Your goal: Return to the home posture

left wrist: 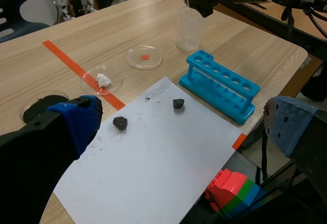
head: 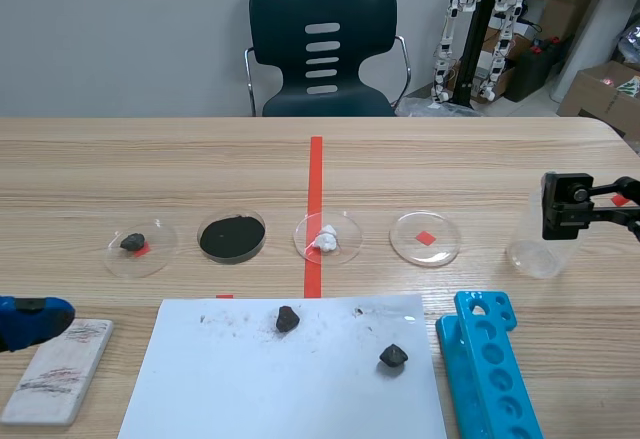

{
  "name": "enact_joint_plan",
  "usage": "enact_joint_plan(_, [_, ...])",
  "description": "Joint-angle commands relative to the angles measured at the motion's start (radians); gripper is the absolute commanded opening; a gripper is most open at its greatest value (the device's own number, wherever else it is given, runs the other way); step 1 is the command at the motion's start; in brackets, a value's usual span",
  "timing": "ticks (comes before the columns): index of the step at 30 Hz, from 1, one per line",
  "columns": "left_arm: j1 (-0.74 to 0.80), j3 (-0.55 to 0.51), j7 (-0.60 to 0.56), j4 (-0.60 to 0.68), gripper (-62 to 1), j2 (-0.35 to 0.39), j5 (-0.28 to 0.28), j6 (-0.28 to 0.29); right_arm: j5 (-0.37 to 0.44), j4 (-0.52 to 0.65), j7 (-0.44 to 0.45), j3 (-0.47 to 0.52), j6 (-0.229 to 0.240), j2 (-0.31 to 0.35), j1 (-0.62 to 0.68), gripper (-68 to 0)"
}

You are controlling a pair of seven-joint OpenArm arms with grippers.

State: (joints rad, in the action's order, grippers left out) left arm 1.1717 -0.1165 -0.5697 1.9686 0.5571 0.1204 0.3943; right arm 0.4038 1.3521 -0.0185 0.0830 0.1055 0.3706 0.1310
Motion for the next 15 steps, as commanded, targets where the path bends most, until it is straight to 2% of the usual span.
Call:
enact_joint_plan(1, [0.005,0.002,-0.014,0.007,1.4,0.003,0.006,0.002,0.0,0.016,0.017,0.0,0.0,0.003,-0.014,-1.8])
enact_joint_plan(8, [0.005,0.002,-0.014,0.007,1.4,0.003,0.006,0.002,0.0,0.043,-0.005,0.001,0.0,0.004,0.01,-1.8])
enact_joint_plan(15, [0.005,0.002,-0.014,0.007,1.4,0.003,0.006,0.002,-0.011,0.249,-0.004,0.002,-0.004,0.006,0.16,-1.8])
